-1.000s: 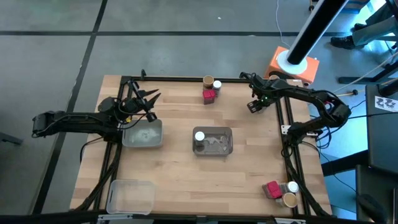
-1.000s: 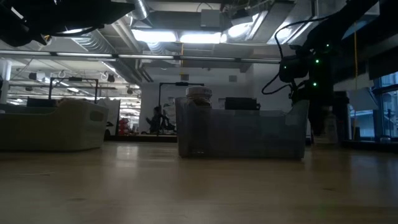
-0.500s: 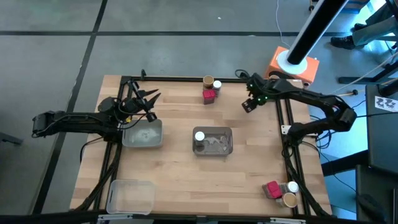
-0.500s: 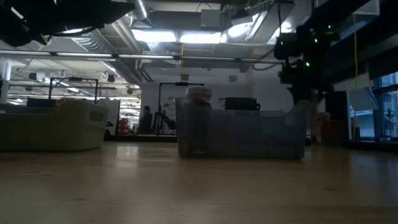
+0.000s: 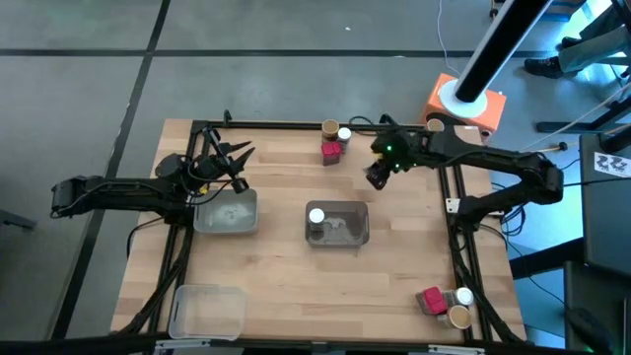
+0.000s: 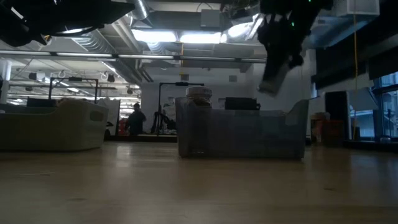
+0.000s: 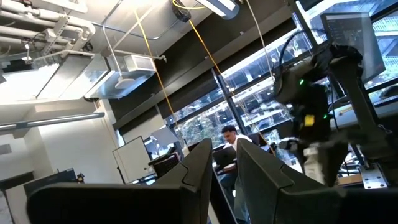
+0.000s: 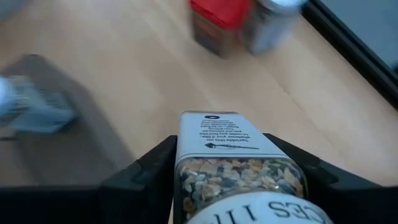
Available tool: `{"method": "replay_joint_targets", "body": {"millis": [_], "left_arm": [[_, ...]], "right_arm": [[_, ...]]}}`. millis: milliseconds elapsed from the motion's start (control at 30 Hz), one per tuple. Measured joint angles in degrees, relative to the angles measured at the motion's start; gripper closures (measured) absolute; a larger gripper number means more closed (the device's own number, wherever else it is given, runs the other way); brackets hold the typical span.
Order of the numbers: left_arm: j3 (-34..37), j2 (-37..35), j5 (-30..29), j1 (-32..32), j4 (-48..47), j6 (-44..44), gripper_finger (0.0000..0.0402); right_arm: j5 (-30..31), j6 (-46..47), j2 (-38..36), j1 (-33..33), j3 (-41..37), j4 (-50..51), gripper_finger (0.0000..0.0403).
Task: Sort spices by type
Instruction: Put the top right white seasoning bottle into the black bin
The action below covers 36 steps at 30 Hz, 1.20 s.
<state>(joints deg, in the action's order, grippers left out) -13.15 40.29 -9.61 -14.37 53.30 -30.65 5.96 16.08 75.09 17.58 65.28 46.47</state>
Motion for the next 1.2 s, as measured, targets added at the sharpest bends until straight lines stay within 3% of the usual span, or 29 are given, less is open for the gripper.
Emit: {"method": "replay_joint_targets", "body": {"millis": [567,1200], "left_arm": [[0.0,-0.02,0.0,0.0,0.0,0.15,0.0334],[0.0,-0.02,0.0,0.01,0.02,0.19,0.0334]], "right_arm": [[-0.39,-4.25,1.47,-16.75,2.22,-11.11,0.0195],[-1.08,-2.88,15.13,-22.23,2.22,-14.27,0.0188]]}}
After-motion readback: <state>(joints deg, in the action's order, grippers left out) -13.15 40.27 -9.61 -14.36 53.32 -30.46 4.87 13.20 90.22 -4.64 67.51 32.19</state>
